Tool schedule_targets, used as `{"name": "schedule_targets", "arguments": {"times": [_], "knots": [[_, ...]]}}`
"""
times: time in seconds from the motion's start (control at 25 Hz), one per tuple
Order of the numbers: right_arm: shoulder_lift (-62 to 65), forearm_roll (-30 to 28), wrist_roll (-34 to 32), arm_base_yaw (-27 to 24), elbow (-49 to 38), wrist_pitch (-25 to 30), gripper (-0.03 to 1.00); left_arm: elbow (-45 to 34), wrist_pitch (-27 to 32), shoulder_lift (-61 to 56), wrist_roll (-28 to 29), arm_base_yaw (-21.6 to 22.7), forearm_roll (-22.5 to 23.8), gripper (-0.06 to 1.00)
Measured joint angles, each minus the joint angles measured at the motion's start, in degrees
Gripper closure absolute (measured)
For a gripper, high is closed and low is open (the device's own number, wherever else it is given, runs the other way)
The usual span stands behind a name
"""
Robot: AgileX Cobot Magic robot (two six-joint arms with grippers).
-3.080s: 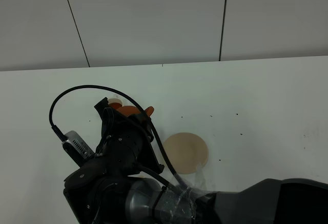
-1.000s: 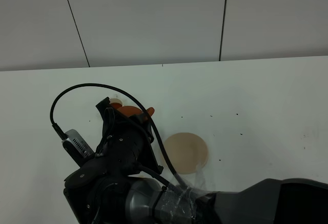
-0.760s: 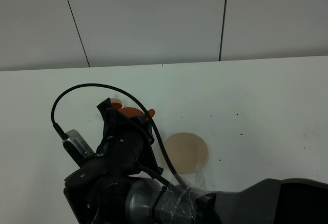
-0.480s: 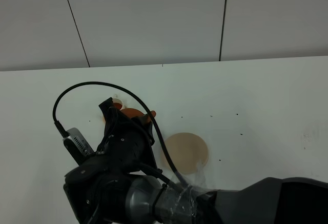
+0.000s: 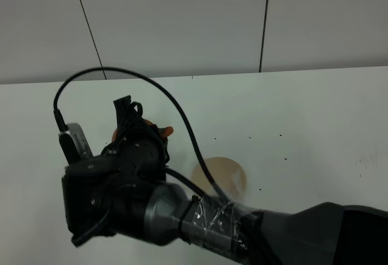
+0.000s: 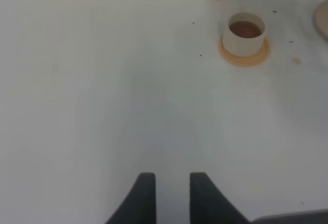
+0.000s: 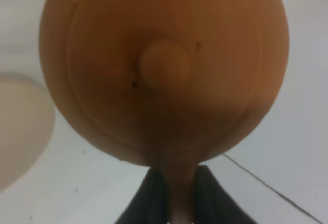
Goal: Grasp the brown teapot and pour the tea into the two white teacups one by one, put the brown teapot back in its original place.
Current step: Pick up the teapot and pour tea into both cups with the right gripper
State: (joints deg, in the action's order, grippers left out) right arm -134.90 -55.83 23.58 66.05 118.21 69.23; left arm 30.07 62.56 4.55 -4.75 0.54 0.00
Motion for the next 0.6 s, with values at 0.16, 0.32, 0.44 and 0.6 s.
{"name": "schedule_targets", "arguments": {"times": [0.16, 0.32, 0.44, 0.6], "knots": [[0.0, 6.2, 2.1, -1.2, 5.8, 0.2, 0.87, 0.0, 0.0, 0.0, 0.0, 0.0, 0.0, 0.71], [0.0, 16.0, 4.8, -3.9, 11.4, 0.3, 0.87, 0.0, 0.0, 0.0, 0.0, 0.0, 0.0, 0.71], [0.0, 25.0, 7.0, -6.5, 13.7, 0.4, 0.87, 0.0, 0.0, 0.0, 0.0, 0.0, 0.0, 0.71], [0.0, 32.9, 8.3, -9.5, 14.1, 0.8, 0.87, 0.0, 0.0, 0.0, 0.0, 0.0, 0.0, 0.71]]}}
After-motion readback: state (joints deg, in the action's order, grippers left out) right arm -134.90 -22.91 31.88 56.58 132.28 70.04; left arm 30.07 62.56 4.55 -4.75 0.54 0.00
